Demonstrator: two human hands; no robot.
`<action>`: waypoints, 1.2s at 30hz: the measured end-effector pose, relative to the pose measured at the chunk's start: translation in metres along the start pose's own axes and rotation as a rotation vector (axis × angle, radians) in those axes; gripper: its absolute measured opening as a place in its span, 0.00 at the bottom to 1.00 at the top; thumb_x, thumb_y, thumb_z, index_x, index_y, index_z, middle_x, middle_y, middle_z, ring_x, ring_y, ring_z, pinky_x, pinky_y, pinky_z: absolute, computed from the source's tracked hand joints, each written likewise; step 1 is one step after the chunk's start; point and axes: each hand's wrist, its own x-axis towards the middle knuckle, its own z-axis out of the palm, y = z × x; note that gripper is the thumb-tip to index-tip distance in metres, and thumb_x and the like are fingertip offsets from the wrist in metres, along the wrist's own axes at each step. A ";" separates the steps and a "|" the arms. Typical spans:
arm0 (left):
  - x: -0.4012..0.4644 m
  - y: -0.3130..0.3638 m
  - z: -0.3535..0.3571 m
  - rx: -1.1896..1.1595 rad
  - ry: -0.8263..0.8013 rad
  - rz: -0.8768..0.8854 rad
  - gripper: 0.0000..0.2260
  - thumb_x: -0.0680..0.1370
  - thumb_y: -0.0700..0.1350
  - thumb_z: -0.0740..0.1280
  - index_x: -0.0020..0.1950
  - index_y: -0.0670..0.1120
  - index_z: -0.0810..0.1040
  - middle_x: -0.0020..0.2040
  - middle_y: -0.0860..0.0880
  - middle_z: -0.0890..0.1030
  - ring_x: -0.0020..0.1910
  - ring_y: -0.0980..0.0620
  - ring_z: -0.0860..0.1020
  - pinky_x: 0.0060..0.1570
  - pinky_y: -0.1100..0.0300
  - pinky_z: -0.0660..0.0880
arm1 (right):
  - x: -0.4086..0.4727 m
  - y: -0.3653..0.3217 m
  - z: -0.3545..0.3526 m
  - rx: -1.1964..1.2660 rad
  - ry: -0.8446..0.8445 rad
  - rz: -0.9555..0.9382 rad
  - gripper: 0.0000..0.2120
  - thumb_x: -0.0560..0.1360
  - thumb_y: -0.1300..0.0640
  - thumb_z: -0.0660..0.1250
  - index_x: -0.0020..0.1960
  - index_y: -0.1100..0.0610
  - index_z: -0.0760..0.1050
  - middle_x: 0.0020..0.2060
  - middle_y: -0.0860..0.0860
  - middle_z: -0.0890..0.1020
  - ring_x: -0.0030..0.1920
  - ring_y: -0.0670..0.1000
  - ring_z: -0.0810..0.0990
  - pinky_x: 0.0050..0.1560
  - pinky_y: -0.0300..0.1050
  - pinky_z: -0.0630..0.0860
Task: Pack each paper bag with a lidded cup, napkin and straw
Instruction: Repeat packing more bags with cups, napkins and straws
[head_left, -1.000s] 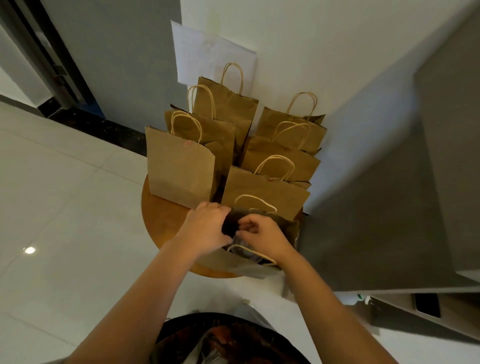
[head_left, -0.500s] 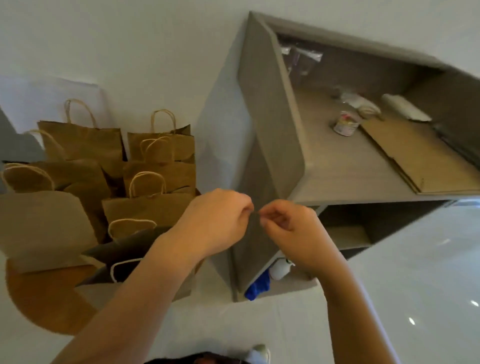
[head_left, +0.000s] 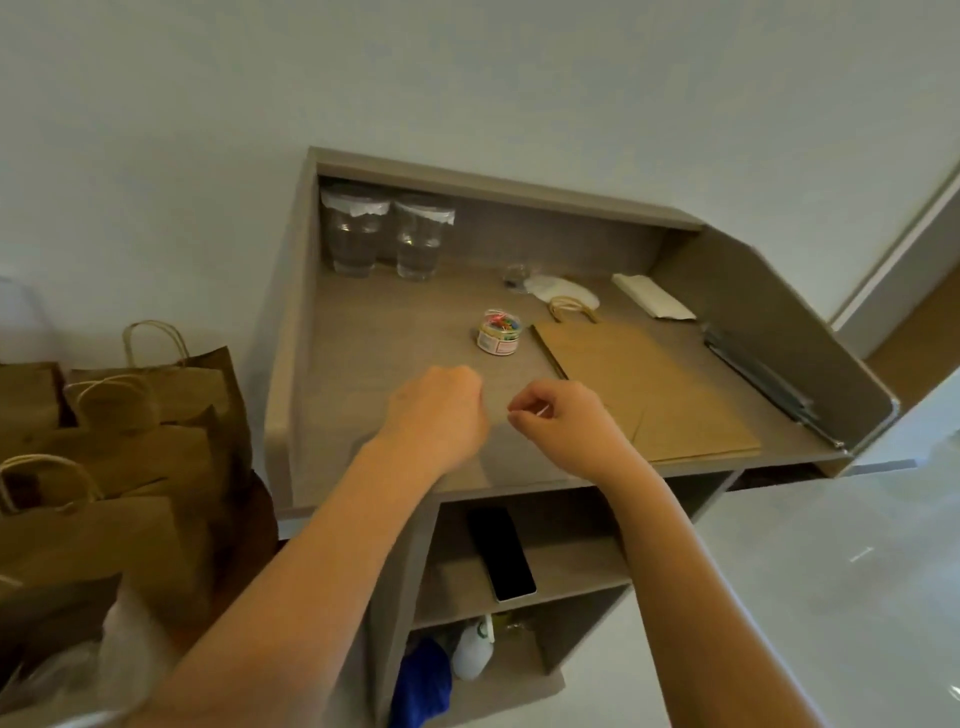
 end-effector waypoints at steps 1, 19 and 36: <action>0.012 0.003 0.005 -0.007 0.001 -0.025 0.09 0.78 0.44 0.59 0.53 0.47 0.78 0.51 0.45 0.80 0.49 0.44 0.77 0.44 0.53 0.73 | 0.011 0.007 -0.004 -0.018 0.019 -0.007 0.06 0.77 0.56 0.63 0.52 0.53 0.77 0.46 0.48 0.78 0.47 0.47 0.76 0.44 0.37 0.71; 0.145 -0.010 0.035 -0.069 0.039 -0.100 0.12 0.77 0.43 0.61 0.59 0.46 0.76 0.56 0.43 0.79 0.56 0.40 0.76 0.50 0.52 0.73 | 0.202 0.048 -0.010 -0.308 0.161 -0.136 0.15 0.77 0.66 0.60 0.60 0.58 0.78 0.59 0.57 0.71 0.61 0.56 0.69 0.59 0.46 0.67; 0.177 -0.011 0.048 -0.114 0.070 -0.064 0.18 0.76 0.46 0.65 0.65 0.48 0.71 0.61 0.44 0.75 0.58 0.43 0.75 0.51 0.52 0.72 | 0.218 0.057 -0.023 -0.367 0.034 -0.291 0.07 0.75 0.61 0.66 0.52 0.59 0.80 0.55 0.55 0.74 0.58 0.53 0.73 0.59 0.45 0.69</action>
